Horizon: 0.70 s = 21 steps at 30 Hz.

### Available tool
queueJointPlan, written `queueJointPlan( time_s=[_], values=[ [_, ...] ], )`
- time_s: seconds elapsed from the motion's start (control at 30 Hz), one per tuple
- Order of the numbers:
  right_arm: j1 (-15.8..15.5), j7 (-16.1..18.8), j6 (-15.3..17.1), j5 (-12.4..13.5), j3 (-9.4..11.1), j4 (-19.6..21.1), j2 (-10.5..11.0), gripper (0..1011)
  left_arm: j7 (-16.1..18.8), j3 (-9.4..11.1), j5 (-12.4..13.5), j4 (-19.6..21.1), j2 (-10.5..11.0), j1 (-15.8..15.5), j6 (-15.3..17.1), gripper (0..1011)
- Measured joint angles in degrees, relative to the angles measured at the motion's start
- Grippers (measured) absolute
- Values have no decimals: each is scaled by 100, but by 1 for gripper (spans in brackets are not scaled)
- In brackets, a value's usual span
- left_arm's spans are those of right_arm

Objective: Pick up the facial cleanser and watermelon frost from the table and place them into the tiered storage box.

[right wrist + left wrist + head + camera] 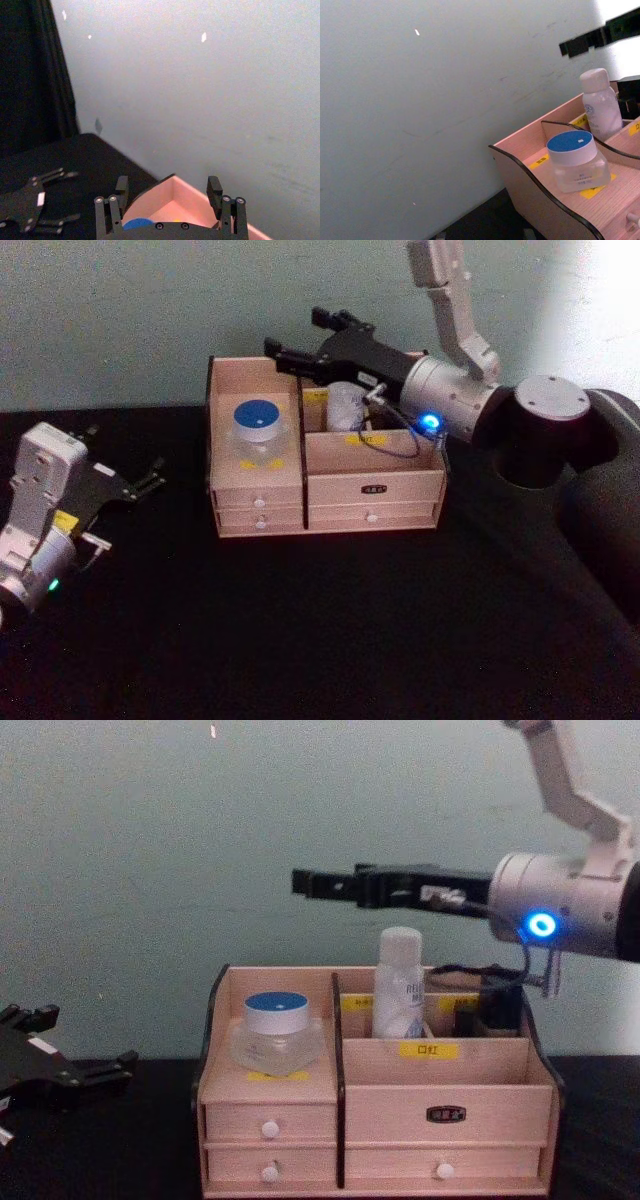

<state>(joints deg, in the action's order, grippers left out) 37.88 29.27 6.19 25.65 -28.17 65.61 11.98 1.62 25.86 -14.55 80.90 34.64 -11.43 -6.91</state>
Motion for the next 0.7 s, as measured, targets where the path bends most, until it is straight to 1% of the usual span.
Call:
queueJointPlan(
  time_s=[0.1,0.37,0.4,0.47,0.5,0.53,0.63,0.67,0.7],
  values=[
    [-53,-83,-48,26,74,106,49,1002,0,0,0,0,0,0,0,1001],
    [-298,-587,-162,-28,374,445,261,1003,0,0,0,0,0,0,0,1001],
    [-367,-711,-166,-45,456,485,299,1002,0,0,0,0,0,0,0,1001],
    [-433,-830,-177,-63,542,520,324,1002,0,0,0,0,0,0,0,1001],
    [-505,-952,-205,-94,628,544,347,1002,0,0,0,0,0,0,0,1001],
    [-505,-952,-205,-94,628,544,347,1002,0,0,0,0,0,0,0,1001],
    [-678,-1215,-308,-180,834,573,382,1002,0,0,0,0,0,0,0,1001],
    [-678,-1215,-308,-180,834,573,382,1002,0,0,0,0,0,0,0,1001],
    [-749,-1329,-349,-208,918,573,385,1003,0,0,0,0,0,0,0,1001]
  ],
)
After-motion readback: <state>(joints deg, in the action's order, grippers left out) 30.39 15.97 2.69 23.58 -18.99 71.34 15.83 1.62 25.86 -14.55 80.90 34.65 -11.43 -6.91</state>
